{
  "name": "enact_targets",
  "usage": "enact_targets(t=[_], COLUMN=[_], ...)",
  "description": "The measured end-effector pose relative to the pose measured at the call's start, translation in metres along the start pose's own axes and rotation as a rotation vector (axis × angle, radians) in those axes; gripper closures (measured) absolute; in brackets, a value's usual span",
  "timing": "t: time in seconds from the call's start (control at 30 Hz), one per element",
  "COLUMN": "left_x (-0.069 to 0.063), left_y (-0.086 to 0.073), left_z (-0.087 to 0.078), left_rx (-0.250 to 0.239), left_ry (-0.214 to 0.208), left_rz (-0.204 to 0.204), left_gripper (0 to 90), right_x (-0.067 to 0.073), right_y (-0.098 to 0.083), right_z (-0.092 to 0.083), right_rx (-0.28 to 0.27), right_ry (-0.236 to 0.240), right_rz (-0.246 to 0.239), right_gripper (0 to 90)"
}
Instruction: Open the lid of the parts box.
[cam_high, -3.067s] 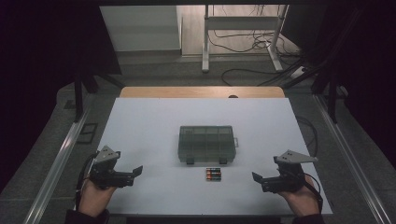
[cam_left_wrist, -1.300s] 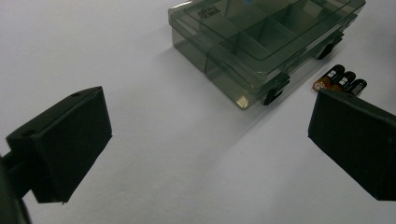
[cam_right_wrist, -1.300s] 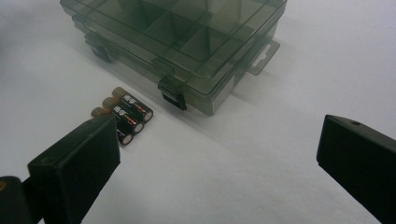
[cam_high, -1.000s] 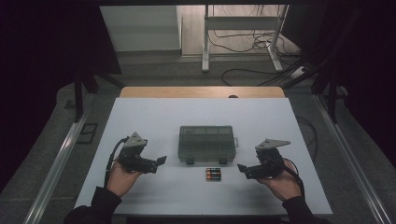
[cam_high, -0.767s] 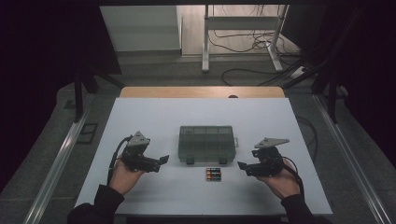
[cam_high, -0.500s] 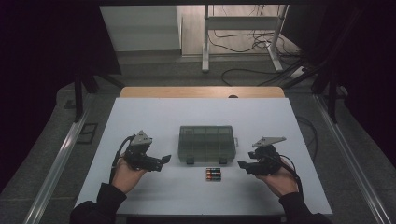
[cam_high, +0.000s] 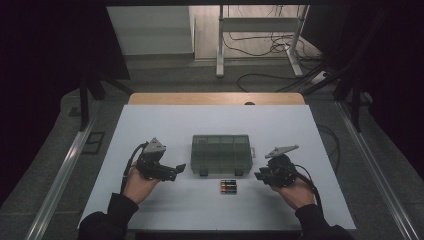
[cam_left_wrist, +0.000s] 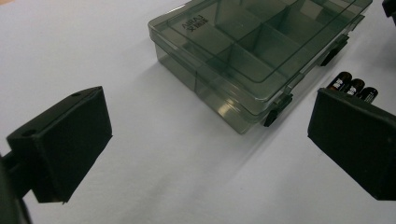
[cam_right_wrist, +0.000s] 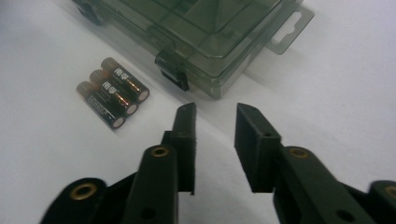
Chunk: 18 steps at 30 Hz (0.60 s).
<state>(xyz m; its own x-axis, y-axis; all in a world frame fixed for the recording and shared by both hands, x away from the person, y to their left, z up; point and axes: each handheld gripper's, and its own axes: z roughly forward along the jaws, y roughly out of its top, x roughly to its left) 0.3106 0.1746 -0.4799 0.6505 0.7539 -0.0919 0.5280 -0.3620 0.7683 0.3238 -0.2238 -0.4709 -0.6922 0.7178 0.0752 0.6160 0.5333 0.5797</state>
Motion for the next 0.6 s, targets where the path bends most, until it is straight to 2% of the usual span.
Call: enact_targets(t=[0.27, 0.47, 0.6], left_x=[0.002, 0.003, 0.004], left_y=[0.002, 0.004, 0.005], left_z=[0.004, 0.007, 0.009], left_rx=[-0.002, -0.006, -0.009], left_ry=[-0.002, -0.004, -0.008], left_rz=[0.000, -0.001, -0.001], left_gripper=[0.0, 0.1, 0.1], right_x=[-0.001, -0.003, -0.004], right_y=[0.001, 0.003, 0.005], right_z=[0.009, 0.015, 0.019], right_rx=[0.047, 0.055, 0.059], right_ry=[0.011, 0.010, 0.011], right_rz=[-0.012, -0.031, -0.027], right_gripper=[78.4, 88.2, 89.0])
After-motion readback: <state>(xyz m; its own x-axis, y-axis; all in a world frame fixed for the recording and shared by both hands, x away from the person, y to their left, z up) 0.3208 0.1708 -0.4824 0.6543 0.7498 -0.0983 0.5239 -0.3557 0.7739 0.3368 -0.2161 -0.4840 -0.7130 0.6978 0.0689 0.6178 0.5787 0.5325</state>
